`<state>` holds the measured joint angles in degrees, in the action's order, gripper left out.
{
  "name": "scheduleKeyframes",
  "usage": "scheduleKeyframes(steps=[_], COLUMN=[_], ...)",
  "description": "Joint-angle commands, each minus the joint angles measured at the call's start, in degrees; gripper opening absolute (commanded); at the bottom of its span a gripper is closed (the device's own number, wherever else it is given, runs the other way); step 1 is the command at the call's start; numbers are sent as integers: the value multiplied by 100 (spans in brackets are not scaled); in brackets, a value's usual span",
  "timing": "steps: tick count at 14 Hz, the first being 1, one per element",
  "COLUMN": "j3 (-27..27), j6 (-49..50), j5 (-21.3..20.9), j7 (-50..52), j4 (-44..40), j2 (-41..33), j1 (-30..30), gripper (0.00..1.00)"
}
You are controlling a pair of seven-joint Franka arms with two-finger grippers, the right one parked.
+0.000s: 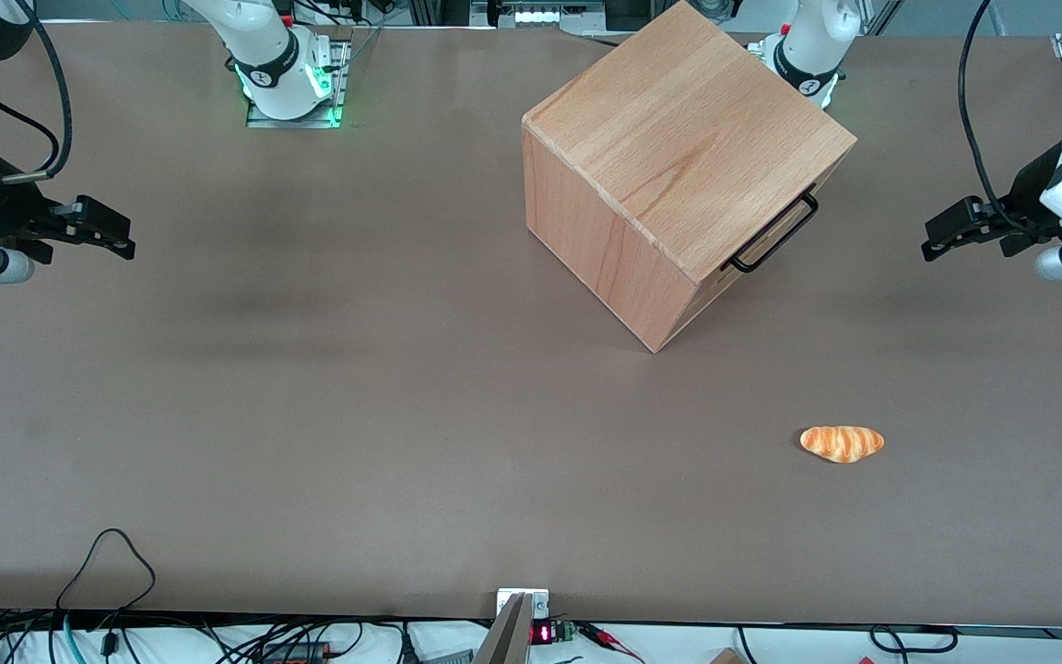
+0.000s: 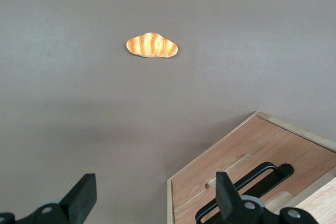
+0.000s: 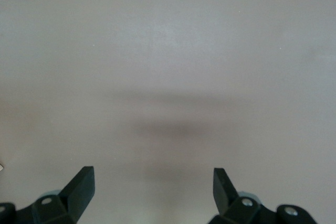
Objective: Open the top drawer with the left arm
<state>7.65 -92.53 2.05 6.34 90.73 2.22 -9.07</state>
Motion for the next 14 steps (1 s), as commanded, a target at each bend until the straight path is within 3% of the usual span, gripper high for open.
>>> scheduleKeyframes(steps=[1,14], j3=[25,61], j6=[121,226], j5=[-161,-117], j7=[-124,-159], j4=[-144,-126], j2=[41,50], j1=[-7,2], gripper=[100,100])
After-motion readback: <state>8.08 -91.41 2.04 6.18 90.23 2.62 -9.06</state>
